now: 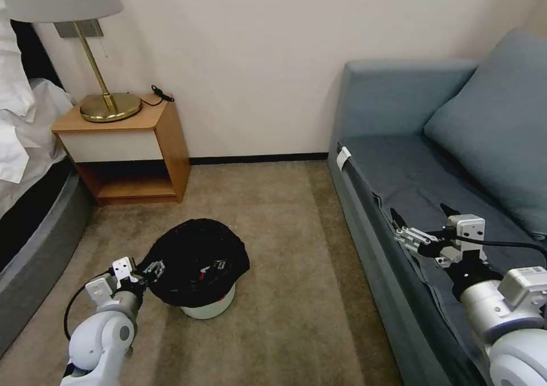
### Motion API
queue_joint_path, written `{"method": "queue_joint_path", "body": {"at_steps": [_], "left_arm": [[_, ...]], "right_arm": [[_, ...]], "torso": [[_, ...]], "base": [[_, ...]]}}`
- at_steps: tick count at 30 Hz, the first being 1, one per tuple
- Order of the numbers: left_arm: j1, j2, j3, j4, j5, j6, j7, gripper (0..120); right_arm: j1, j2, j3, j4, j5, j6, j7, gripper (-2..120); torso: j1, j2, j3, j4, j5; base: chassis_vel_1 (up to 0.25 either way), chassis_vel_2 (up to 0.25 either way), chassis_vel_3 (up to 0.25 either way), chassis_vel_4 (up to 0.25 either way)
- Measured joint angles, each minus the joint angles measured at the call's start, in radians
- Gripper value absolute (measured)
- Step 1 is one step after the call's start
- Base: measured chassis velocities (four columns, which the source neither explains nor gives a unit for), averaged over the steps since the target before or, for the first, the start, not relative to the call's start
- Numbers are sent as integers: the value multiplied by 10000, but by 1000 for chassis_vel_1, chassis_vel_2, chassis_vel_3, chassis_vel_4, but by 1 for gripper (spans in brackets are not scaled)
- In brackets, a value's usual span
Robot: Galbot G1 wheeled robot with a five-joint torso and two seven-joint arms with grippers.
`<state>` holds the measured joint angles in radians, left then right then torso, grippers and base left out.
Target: Pick up the trash bin, then pick up the garbage on the floor and place it into the trash bin.
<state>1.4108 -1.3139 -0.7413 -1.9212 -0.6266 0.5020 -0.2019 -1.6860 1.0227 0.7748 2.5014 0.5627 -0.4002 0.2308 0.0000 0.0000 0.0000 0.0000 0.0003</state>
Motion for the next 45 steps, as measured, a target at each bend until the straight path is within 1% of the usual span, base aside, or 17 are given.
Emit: {"method": "queue_joint_path", "body": {"at_steps": [2,6,7,10,11,13,15,21,24,27,31,34,36,37,39,40,45], "left_arm": [[67,2,0,-104,290,-31,88,98],[149,-9,-31,-250,939,-359,541,100],[193,3,-62,-331,1171,-547,843,100],[267,99,-107,-575,2268,-1639,1894,100],[267,99,-107,-575,2268,-1639,1894,100],[268,168,-18,-743,2888,-2231,2310,100],[268,212,238,-1035,3134,-2603,2486,100],[331,217,772,-1620,3055,-2800,2517,100],[510,210,930,-1894,3741,-2704,2436,100],[734,209,965,-2120,3926,-2497,2353,100],[1067,278,895,-2497,3520,-2036,2355,100],[1232,406,707,-2663,3576,-1902,2869,100],[1260,435,644,-2680,3824,-2183,3374,100],[1260,435,644,-2680,3824,-2183,3374,100],[1276,422,638,-2702,4012,-2545,3950,100],[1273,391,684,-2703,4014,-2741,4047,100],[1193,260,887,-2644,3794,-3247,3927,100]], "right_arm": [[-29,64,0,-2,-29,7,-12,100],[-110,170,13,-4,-87,33,-32,100],[-163,209,35,-6,-111,46,-54,100],[-333,438,95,-8,-228,113,-147,100],[-333,438,95,-8,-228,113,-147,100],[-366,663,108,-11,-327,145,-166,100],[-389,906,107,-12,-396,148,-157,100],[-491,1356,116,-13,-561,157,-96,100],[-556,1568,191,-14,-573,159,-70,100],[-598,1688,215,-14,-620,208,-82,100],[-580,1800,193,-14,-705,327,-153,100],[-505,1837,128,-15,-751,373,-227,100],[-480,1859,94,-15,-802,396,-272,100],[-480,1859,94,-15,-802,396,-272,100],[-476,1894,72,-15,-823,409,-289,100],[-491,1901,73,-15,-832,417,-304,100],[-516,1900,126,-15,-833,427,-320,100]], "torso": [[0,0,0,0,0],[1,0,0,0,-2],[1,0,0,1,-2],[0,0,0,-1,0],[0,0,0,-1,0],[1,-1,0,1,-1],[0,-1,0,0,0],[0,0,0,-2,0],[0,0,0,-1,0],[0,0,0,-1,-1],[0,0,0,0,-1],[0,0,0,1,-1],[1,0,0,0,-1],[1,0,0,0,-1],[0,-1,0,0,0],[0,0,0,0,0],[1,-1,0,-1,-1]], "base": [[0,0,0,0],[0,0,0,0],[0,0,0,0],[0,0,0,0],[0,0,0,0],[0,0,0,0],[0,0,0,0],[0,0,0,0],[0,0,0,0],[0,0,0,0],[0,0,0,0],[0,0,0,0],[0,0,0,0],[0,0,0,0],[0,0,0,0],[0,0,0,0],[0,0,0,0]]}}
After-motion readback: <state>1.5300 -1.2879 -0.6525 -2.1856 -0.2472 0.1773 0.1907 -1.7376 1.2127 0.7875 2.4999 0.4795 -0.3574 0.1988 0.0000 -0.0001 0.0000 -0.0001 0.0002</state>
